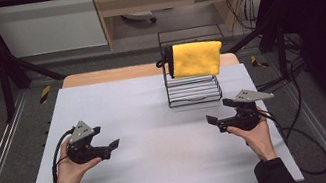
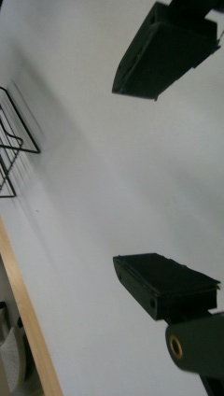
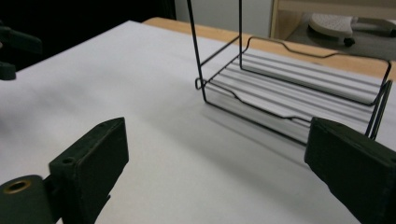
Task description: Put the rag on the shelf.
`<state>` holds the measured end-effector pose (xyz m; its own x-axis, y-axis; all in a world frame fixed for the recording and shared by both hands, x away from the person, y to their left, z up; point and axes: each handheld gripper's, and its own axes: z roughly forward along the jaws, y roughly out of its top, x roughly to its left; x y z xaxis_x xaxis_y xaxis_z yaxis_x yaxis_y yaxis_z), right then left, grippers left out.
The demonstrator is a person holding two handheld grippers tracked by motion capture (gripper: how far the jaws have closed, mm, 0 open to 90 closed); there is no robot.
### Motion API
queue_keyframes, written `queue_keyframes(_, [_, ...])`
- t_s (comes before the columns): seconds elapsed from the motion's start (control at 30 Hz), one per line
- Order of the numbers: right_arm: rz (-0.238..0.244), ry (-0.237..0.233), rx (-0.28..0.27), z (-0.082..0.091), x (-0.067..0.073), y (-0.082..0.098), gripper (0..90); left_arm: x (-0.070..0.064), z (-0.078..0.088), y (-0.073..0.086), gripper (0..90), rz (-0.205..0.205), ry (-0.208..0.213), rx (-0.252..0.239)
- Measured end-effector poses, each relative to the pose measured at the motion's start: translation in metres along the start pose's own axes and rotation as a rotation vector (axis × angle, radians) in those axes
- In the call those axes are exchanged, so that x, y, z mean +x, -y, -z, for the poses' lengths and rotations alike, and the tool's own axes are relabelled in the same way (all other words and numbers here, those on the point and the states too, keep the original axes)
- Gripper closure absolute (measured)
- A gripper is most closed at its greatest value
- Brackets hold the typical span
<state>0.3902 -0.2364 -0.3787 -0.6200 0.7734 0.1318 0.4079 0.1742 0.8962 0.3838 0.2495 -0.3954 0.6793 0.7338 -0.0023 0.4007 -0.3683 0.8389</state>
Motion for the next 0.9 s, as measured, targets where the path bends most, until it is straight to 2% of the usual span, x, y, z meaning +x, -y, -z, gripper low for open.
queue_keyframes(0.3, [-0.034, -0.020, 0.070, -0.005, -0.005, 0.036, 3.0, 0.010, 0.010, 0.036, 6.5, 0.065, -0.028, 0.026])
queue_keyframes(0.43, [-0.052, -0.027, 0.101, -0.003, -0.008, 0.052, 1.9, 0.014, 0.014, 0.049, 6.1, 0.080, -0.021, 0.017])
queue_keyframes(0.67, [-0.082, -0.030, 0.125, 0.005, -0.015, 0.073, 1.2, 0.016, 0.016, 0.061, 5.9, 0.091, 0.014, 0.008])
queue_keyframes(0.73, [-0.080, -0.030, 0.140, 0.007, -0.015, 0.076, 0.7, 0.016, 0.016, 0.063, 5.9, 0.084, 0.014, 0.012])
queue_keyframes(0.9, [-0.086, -0.029, 0.126, 0.010, -0.015, 0.078, 0.9, 0.016, 0.014, 0.067, 6.0, 0.084, 0.012, 0.021])
